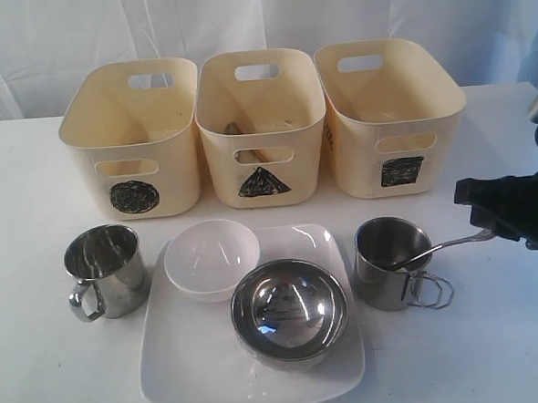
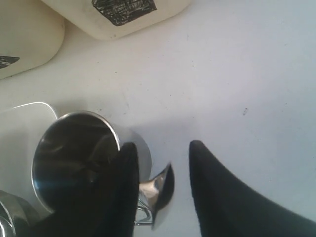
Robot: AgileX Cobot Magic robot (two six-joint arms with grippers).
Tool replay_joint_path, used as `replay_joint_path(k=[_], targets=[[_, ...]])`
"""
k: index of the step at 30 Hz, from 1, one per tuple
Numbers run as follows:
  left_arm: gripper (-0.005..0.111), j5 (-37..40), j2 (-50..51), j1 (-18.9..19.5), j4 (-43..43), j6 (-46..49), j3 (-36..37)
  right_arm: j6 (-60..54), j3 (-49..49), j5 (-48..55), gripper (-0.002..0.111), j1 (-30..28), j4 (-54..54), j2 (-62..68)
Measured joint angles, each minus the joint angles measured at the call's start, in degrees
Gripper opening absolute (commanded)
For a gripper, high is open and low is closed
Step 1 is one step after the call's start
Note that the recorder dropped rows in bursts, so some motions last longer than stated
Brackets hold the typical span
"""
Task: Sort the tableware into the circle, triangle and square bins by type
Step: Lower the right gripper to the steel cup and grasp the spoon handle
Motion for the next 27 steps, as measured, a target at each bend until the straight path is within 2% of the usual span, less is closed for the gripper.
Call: replay_joint_path(k=[14,27], targets=[[0.0,0.0,0.0,0.0,0.0,0.0,0.0,0.0,0.0,-1.1,0.0,0.0,1.2,0.0],[0.0,0.0,0.0,0.0,0.0,0.0,0.0,0.0,-0.8,-1.1,0.0,0.0,1.3,0.0]])
